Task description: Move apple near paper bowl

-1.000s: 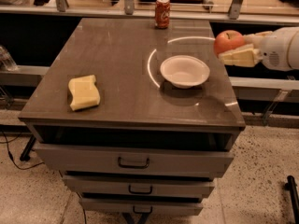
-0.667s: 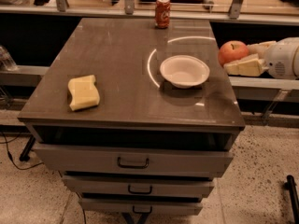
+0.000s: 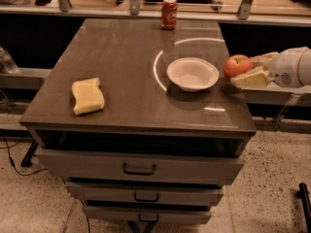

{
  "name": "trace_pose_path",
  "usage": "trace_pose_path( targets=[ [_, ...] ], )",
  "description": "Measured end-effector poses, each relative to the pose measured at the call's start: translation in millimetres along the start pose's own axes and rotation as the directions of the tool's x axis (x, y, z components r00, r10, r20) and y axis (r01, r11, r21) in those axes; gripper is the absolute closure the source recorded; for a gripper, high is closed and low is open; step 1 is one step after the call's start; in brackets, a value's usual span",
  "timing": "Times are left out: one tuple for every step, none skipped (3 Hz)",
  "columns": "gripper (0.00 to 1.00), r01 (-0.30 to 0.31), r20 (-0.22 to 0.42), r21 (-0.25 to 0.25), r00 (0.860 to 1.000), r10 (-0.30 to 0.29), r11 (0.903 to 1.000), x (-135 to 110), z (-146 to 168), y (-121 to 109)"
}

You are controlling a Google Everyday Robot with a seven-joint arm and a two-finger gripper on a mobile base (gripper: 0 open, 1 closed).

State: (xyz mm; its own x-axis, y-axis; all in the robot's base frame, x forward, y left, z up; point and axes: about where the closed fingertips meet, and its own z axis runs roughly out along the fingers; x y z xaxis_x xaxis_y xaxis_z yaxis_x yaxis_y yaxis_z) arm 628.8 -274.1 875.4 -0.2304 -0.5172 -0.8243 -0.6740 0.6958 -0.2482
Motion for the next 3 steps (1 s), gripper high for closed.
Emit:
trace_pose_path(
  targets=[
    [0.85,0.033,0.003,-0.054,0.999,-0.033,0.9980,-4.6,22.4,5.7],
    [0.54,0.053,0.022,-0.115,0.998,-0.051,0.9919,-11.3,47.3,21.8],
    [0.23,0.054,0.025,-0.133,0.998,-0.051,0.9896,-12.0,54.4,31.0]
  ],
)
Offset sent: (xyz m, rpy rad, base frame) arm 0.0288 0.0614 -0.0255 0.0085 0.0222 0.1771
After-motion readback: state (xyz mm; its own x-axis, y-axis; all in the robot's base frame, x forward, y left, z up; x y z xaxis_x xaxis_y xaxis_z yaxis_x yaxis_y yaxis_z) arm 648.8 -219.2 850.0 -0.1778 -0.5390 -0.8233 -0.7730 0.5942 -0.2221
